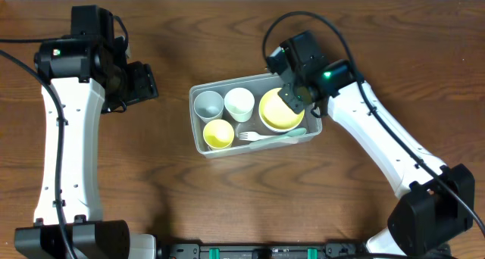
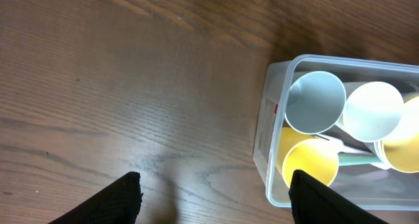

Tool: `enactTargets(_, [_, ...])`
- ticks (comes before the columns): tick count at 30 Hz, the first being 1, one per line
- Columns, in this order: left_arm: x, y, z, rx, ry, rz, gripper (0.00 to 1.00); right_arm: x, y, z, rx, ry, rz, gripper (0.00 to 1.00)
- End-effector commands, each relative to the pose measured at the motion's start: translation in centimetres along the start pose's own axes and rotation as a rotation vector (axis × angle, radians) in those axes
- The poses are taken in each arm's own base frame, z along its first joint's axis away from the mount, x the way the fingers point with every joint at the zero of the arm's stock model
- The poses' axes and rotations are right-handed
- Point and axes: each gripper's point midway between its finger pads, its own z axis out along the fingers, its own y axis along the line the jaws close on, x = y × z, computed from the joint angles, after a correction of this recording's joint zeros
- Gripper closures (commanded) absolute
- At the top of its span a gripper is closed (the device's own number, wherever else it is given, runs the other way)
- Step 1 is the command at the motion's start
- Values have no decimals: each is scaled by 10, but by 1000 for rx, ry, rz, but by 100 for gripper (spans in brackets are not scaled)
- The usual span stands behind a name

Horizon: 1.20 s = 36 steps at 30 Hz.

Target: Pack container

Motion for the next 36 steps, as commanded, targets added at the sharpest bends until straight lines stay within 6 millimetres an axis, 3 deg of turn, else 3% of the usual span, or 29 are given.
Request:
enactTargets(1, [1,3,2,-11,8,-2,27,12,-2,-4,-1,47,192,95])
enactTargets(8, [1,3,2,-11,9,-3,27,59,30,6,-124,228,210,95])
enactTargets(14, [2,3,2,-12,12,-3,27,104,48,26,-146,351,212,95])
enactTargets(22, [2,3,2,-12,12,-3,27,119,53,37,-150,379,209,99])
enactTargets(25, [2,3,2,-12,12,-3,27,112,50,38,-139,350,210,99])
enactTargets(29, [2,3,2,-12,12,-3,27,73,39,33,-125,216,207,99])
enactTargets(34, [2,3,2,-13,13,-3,27,1,3,-15,-39,-7,229,98])
enactTargets(36, [2,3,2,-13,13,-3,27,-22,-19,-39,9,-97,311,92])
